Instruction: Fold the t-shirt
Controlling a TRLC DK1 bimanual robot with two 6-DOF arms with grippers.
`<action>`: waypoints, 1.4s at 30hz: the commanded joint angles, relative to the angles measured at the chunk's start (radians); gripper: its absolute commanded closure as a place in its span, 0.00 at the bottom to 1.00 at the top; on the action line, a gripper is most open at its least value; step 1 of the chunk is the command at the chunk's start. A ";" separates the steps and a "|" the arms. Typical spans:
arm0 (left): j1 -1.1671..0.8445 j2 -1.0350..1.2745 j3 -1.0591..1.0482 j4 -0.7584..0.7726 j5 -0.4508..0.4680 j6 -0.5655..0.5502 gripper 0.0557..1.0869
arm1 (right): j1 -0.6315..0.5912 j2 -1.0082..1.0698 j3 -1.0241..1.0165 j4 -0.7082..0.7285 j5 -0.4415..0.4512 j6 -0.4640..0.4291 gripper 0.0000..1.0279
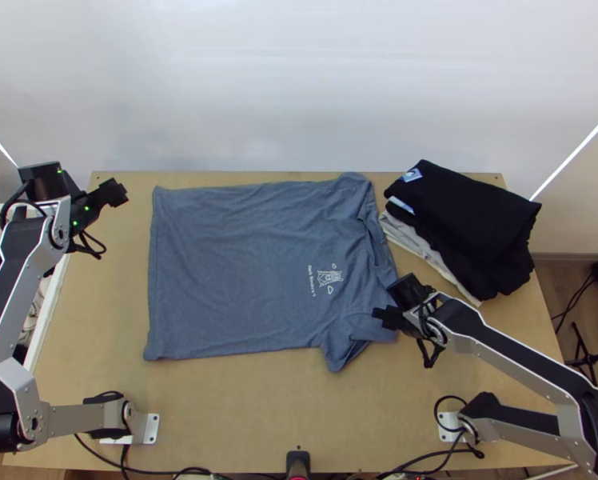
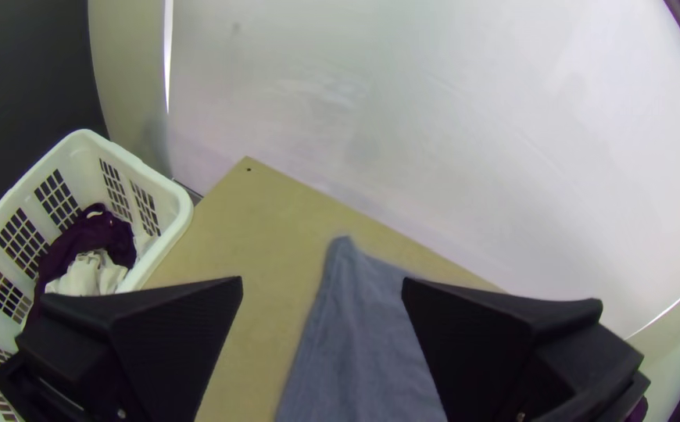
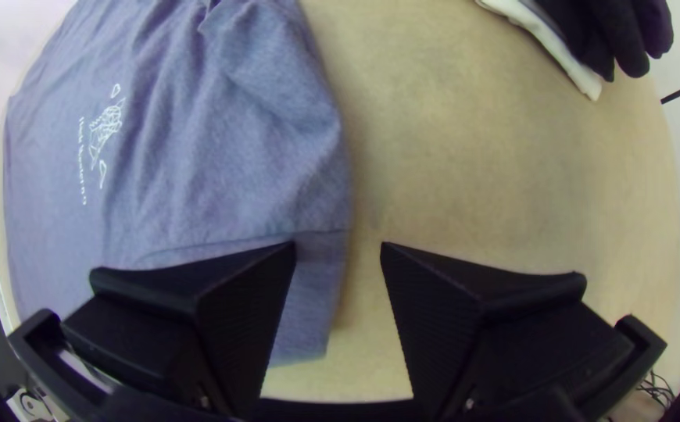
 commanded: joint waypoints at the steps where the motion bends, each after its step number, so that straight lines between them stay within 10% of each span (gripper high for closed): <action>1: 0.006 0.000 -0.018 -0.002 0.000 0.016 0.04 | -0.020 0.018 -0.010 0.048 0.020 -0.004 0.49; 9: -0.034 -0.068 -0.021 -0.267 0.110 0.320 0.05 | 0.004 0.028 -0.023 0.118 0.117 -0.007 0.86; 26: 0.064 -0.151 -0.033 -0.395 0.194 0.519 0.05 | 0.003 0.019 -0.052 0.125 0.115 -0.016 0.65; 31: 0.059 -0.142 -0.039 -0.392 0.196 0.505 0.05 | 0.003 0.019 -0.044 0.126 0.115 -0.016 0.66; 35: 0.059 -0.139 -0.062 -0.387 0.196 0.504 0.05 | 0.009 0.042 -0.035 0.151 0.119 -0.007 0.85; 42: 0.076 -0.145 -0.047 -0.395 0.194 0.519 0.05 | 0.043 0.061 -0.029 0.137 0.119 0.007 0.71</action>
